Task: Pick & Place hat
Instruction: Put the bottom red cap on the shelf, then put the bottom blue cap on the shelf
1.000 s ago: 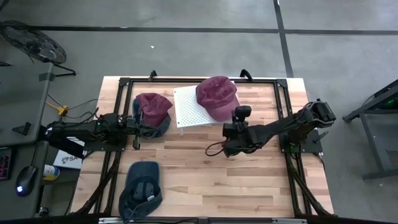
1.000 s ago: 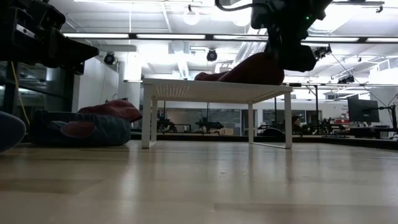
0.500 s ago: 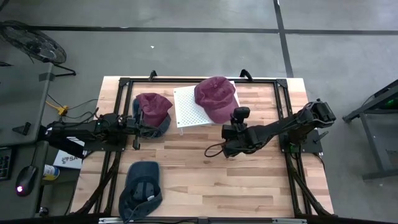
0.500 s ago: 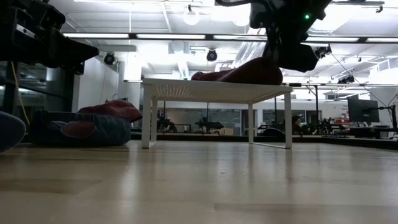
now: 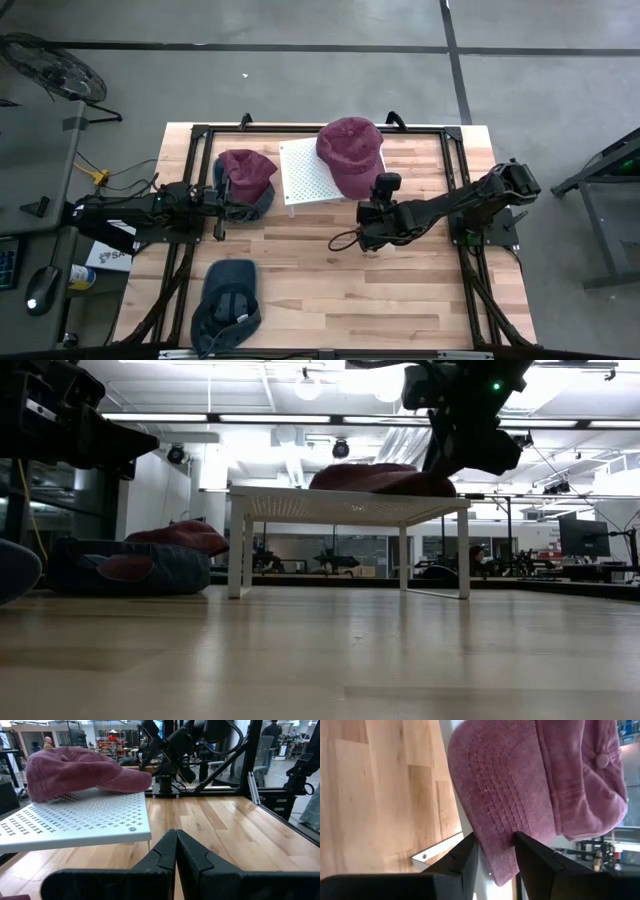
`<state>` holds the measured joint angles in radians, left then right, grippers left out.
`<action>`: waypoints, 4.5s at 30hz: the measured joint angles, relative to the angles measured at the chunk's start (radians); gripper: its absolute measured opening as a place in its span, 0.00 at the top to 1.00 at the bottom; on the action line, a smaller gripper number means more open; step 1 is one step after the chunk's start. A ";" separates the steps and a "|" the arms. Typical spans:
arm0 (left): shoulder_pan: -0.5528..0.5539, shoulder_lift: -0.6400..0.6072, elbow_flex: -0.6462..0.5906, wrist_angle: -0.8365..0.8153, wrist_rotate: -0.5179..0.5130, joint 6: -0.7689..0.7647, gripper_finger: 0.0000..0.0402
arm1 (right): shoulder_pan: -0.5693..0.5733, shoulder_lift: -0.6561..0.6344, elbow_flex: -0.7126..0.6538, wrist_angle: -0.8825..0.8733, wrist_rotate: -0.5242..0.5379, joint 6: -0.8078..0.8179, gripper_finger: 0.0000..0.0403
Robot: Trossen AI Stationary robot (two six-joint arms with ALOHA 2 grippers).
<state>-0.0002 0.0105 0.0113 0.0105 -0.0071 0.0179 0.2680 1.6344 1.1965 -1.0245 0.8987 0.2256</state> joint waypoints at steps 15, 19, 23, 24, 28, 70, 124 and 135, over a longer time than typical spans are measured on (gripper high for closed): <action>0.000 0.000 0.000 0.000 0.000 0.000 0.98 | 0.000 -0.045 -0.002 0.002 -0.014 -0.010 0.67; 0.000 0.000 0.000 0.000 0.000 0.000 0.98 | 0.000 -0.058 -0.002 0.003 -0.019 -0.029 0.67; 0.000 0.000 0.000 0.000 0.000 0.000 0.98 | 0.000 -0.059 -0.002 0.010 -0.023 -0.074 0.67; 0.000 0.000 0.000 0.000 0.000 0.000 0.98 | 0.000 -0.058 -0.002 0.014 -0.030 -0.090 0.67; 0.000 0.000 0.000 0.000 0.000 0.000 0.98 | 0.000 -0.065 -0.002 0.030 -0.046 -0.122 0.67; 0.000 0.000 0.000 0.000 0.000 0.000 0.98 | 0.287 -0.241 0.000 -0.082 -0.079 -0.053 0.67; 0.000 0.000 0.000 0.000 0.000 0.000 0.98 | 0.174 -0.944 -0.676 0.551 -0.318 0.238 0.67; 0.000 0.000 0.000 0.000 0.000 0.000 0.98 | 0.164 -1.053 -0.925 1.038 -0.144 -0.043 0.67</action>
<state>0.0000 0.0106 0.0113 0.0105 -0.0071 0.0180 0.4321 0.5818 0.2718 0.0138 0.7552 0.1828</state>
